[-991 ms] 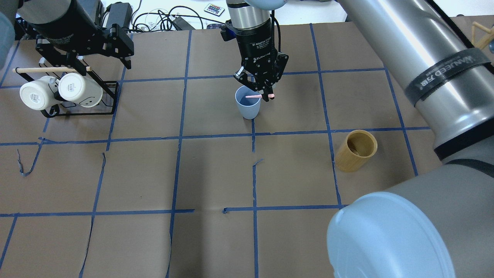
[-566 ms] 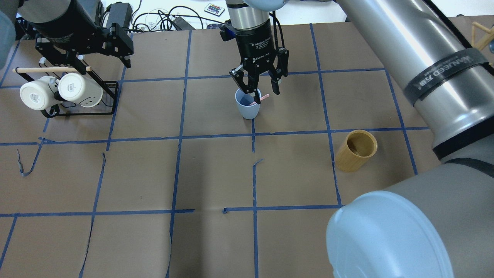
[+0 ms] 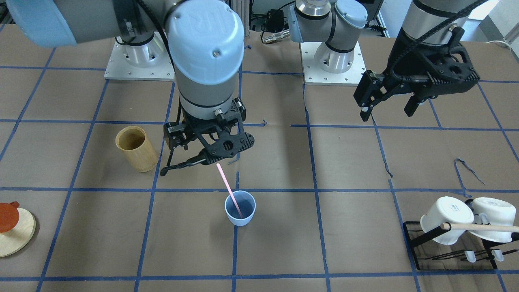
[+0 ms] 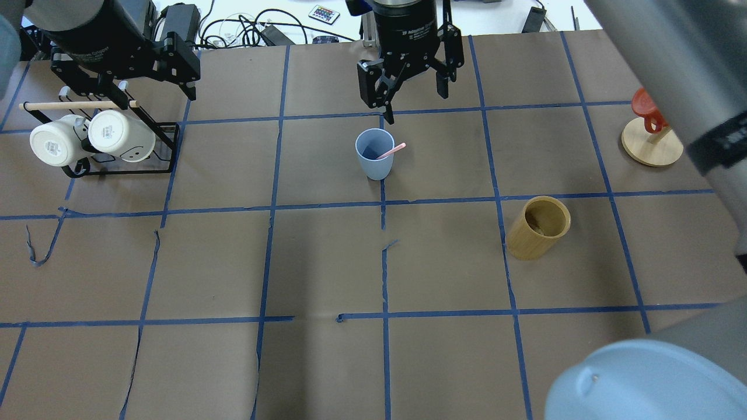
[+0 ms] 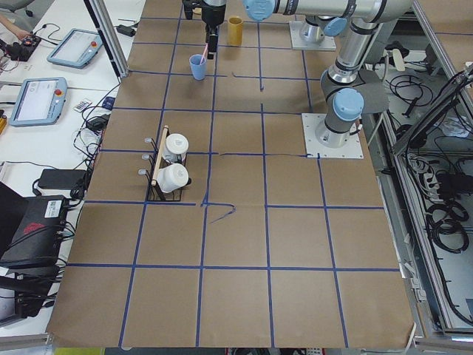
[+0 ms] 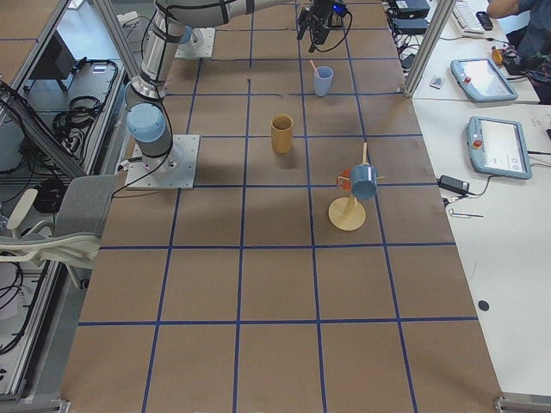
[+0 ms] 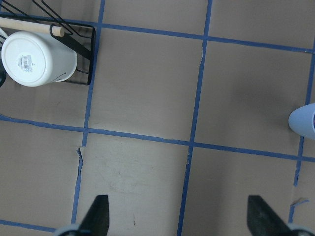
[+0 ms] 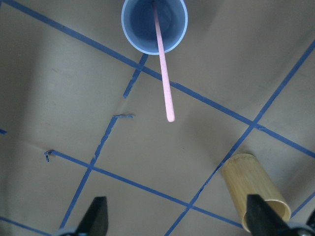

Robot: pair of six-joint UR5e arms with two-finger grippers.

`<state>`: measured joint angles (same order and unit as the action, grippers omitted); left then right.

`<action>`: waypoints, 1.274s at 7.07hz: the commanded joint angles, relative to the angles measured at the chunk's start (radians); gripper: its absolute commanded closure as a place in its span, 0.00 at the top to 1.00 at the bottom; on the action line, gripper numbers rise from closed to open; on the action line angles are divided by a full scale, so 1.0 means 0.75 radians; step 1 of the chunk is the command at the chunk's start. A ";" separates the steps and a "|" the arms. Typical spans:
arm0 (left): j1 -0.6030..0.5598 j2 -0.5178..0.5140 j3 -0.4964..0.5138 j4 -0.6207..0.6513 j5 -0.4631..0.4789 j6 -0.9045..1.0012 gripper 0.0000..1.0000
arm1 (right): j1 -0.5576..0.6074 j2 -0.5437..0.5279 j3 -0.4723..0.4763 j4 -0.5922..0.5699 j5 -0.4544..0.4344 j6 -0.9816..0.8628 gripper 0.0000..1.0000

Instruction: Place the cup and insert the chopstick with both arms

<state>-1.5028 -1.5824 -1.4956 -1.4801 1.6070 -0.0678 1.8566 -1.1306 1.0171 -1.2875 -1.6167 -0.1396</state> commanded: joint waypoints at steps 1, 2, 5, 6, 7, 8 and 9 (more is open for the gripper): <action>-0.001 -0.001 0.002 0.000 -0.007 0.000 1.00 | -0.227 -0.252 0.362 -0.333 0.049 -0.051 1.00; -0.001 0.003 0.002 0.000 -0.003 -0.002 1.00 | -0.258 -0.397 0.617 -0.596 0.041 -0.075 1.00; -0.001 0.007 0.002 0.000 0.001 -0.002 1.00 | -0.269 -0.668 1.022 -0.781 0.014 -0.061 1.00; -0.001 0.007 0.000 0.000 0.003 0.000 1.00 | -0.271 -0.673 1.008 -0.659 0.006 -0.061 1.00; -0.001 0.007 -0.012 0.000 -0.001 0.000 1.00 | -0.273 -0.679 0.978 -0.573 0.004 -0.061 1.00; -0.001 0.007 0.000 0.000 -0.003 0.000 1.00 | -0.279 -0.691 0.925 -0.448 0.004 -0.063 1.00; 0.001 0.005 0.002 0.000 -0.005 0.000 1.00 | -0.319 -0.691 0.888 -0.362 0.020 -0.073 1.00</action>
<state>-1.5031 -1.5771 -1.4973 -1.4803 1.6051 -0.0675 1.6424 -1.6446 1.7195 -1.6499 -1.6106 -0.1883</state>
